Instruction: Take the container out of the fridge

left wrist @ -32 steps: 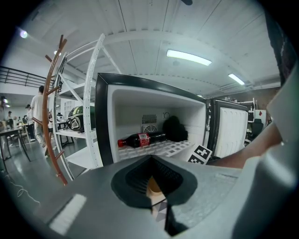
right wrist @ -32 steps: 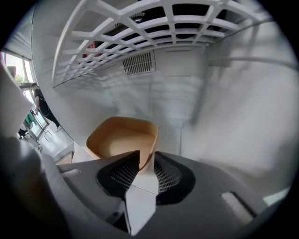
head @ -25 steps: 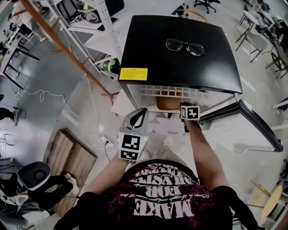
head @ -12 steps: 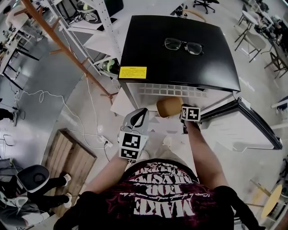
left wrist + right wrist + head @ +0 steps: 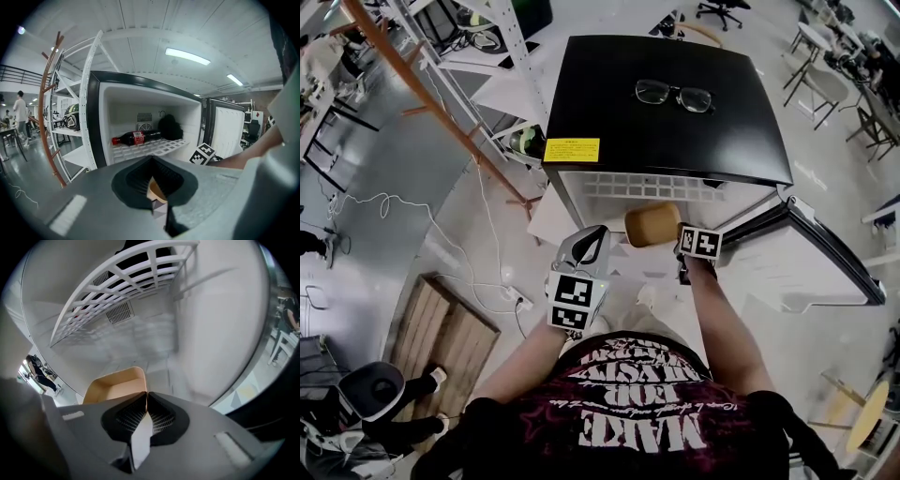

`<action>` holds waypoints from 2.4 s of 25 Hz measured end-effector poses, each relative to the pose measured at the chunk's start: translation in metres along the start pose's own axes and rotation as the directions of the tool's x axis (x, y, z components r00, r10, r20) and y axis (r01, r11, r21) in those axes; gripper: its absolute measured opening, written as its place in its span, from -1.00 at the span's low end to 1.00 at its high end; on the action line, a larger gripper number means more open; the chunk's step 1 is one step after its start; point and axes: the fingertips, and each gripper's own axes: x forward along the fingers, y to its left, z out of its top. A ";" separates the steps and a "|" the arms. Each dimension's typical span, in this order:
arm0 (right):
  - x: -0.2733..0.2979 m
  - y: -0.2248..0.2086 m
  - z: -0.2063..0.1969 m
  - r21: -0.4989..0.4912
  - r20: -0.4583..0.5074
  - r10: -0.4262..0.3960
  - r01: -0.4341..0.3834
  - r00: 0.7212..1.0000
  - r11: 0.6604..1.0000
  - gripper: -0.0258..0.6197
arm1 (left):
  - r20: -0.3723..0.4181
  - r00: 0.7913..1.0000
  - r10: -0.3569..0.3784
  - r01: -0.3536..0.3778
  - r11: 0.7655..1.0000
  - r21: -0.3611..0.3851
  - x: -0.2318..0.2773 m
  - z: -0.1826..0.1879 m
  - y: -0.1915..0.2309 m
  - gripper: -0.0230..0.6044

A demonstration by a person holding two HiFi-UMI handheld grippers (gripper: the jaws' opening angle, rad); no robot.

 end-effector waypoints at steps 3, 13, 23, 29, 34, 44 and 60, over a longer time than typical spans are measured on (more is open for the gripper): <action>-0.002 0.000 -0.001 0.032 0.010 0.014 -0.014 1.000 0.999 -0.78 | 0.001 1.000 -0.004 0.004 1.000 0.006 -0.001 0.000 -0.003 -0.92; -0.011 0.004 0.004 0.072 0.042 0.041 -0.044 0.998 0.996 -0.78 | 0.009 1.000 -0.009 0.009 1.000 0.011 -0.003 0.003 -0.006 -0.93; -0.015 0.003 0.007 0.087 0.063 0.044 -0.049 0.997 0.995 -0.78 | 0.013 1.000 -0.013 0.013 1.000 0.013 -0.004 0.004 -0.008 -0.92; -0.016 0.005 0.008 0.066 0.061 0.036 -0.040 0.998 0.997 -0.78 | 0.013 1.000 -0.012 0.012 1.000 0.009 -0.004 0.005 -0.006 -0.93; -0.016 0.005 0.010 0.068 0.064 0.033 -0.037 0.997 0.997 -0.78 | 0.014 1.000 -0.018 0.018 1.000 0.011 -0.004 0.005 -0.005 -0.92; -0.028 0.008 0.013 0.067 0.083 0.049 -0.055 0.995 0.996 -0.78 | 0.005 1.000 -0.022 0.022 1.000 -0.020 -0.003 0.002 -0.004 -0.92; -0.086 0.042 0.009 0.117 0.165 0.148 -0.168 0.975 0.979 -0.78 | -0.038 0.998 -0.051 0.049 0.998 -0.043 -0.007 -0.013 -0.013 -0.84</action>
